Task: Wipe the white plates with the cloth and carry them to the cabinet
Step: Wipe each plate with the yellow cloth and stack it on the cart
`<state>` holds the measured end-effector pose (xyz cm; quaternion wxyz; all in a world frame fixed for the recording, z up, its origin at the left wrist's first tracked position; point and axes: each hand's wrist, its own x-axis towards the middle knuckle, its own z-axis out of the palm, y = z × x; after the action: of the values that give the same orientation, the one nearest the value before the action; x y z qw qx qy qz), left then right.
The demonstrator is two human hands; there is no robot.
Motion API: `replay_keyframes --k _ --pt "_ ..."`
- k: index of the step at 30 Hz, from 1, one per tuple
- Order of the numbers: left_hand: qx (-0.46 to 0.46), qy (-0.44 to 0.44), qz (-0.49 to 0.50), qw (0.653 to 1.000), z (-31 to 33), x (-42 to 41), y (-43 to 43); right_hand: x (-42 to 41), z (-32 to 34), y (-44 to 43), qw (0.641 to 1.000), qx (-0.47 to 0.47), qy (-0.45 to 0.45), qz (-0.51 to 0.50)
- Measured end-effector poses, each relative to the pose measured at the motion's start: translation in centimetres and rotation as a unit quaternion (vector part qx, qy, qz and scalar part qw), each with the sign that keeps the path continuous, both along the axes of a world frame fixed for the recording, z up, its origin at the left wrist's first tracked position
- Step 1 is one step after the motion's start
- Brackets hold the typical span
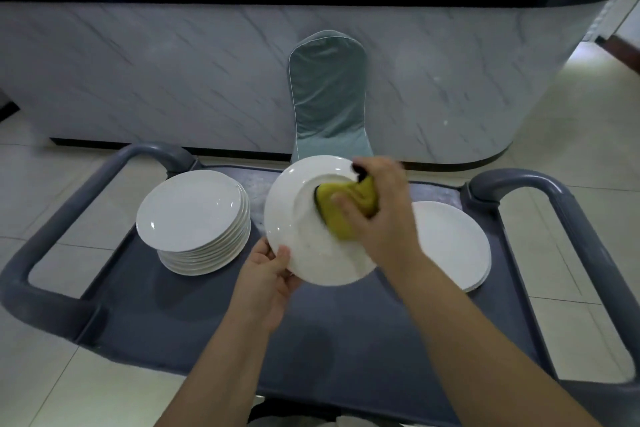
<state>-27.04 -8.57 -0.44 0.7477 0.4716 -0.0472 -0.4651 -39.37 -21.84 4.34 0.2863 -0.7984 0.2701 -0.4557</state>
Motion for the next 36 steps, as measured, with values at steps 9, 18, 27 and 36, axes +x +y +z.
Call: replay_keyframes --k 9,18,27,36 --pt "0.022 -0.025 -0.033 0.999 -0.4 3.0 0.1 2.3 -3.7 2.2 0.987 0.146 -0.042 -0.048" --pt "-0.01 0.027 -0.061 0.998 0.0 7.7 -0.1 6.1 -5.3 5.3 0.988 -0.064 0.127 -0.064" --pt "-0.019 -0.071 -0.127 0.989 -0.2 10.7 -0.2 10.2 -3.0 3.1 0.989 0.062 0.051 -0.123" --pt "-0.017 -0.036 -0.133 0.99 -1.2 12.5 0.5 7.0 -6.2 4.2 0.978 0.055 0.057 -0.19"
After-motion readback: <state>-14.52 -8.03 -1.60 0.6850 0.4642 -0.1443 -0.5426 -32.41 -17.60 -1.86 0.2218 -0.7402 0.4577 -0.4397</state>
